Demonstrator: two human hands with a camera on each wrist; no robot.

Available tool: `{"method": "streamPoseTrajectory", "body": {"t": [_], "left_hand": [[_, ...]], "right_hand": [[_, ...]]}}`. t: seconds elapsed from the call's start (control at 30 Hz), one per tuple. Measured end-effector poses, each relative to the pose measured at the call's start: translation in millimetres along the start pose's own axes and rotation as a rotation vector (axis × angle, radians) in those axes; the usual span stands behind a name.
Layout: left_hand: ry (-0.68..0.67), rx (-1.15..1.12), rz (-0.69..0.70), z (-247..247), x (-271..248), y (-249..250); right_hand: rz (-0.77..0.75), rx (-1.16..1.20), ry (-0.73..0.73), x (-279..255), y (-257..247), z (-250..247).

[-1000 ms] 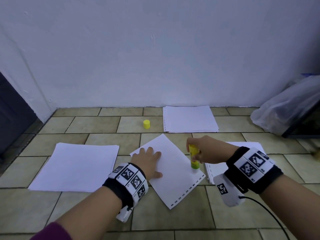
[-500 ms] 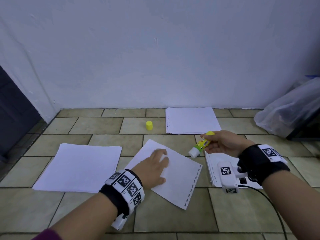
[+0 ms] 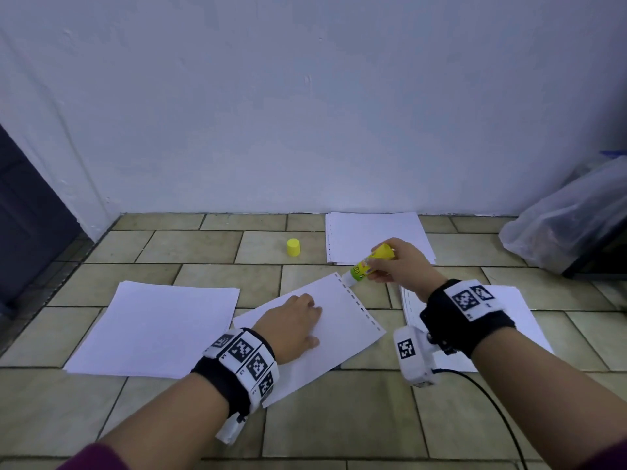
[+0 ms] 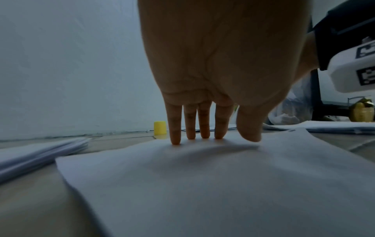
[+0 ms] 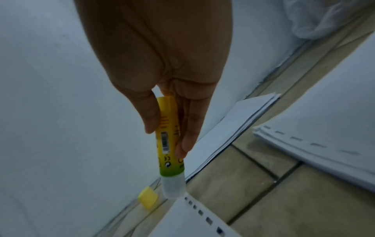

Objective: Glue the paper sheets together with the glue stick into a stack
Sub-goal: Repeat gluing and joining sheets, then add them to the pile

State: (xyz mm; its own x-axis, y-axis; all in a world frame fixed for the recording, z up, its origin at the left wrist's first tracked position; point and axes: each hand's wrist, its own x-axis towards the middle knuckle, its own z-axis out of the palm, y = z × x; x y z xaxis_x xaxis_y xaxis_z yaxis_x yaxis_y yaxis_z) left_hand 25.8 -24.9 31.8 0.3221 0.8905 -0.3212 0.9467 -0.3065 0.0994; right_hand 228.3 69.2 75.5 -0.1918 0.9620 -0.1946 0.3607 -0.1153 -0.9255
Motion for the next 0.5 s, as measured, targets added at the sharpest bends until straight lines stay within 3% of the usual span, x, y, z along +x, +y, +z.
{"method": "streamPoseTrajectory", "body": {"t": [0.23,0.5], "left_hand": [[-0.098,0.051,0.032,-11.8,3.6,-5.7],[-0.093,-0.01,0.032,-14.3,0.6,-7.1]], "right_hand": [[-0.234,-0.55,-0.114,1.9,-9.2,41.6],[-0.187,-0.945,-0.331,-10.2,-26.4,29.0]]}}
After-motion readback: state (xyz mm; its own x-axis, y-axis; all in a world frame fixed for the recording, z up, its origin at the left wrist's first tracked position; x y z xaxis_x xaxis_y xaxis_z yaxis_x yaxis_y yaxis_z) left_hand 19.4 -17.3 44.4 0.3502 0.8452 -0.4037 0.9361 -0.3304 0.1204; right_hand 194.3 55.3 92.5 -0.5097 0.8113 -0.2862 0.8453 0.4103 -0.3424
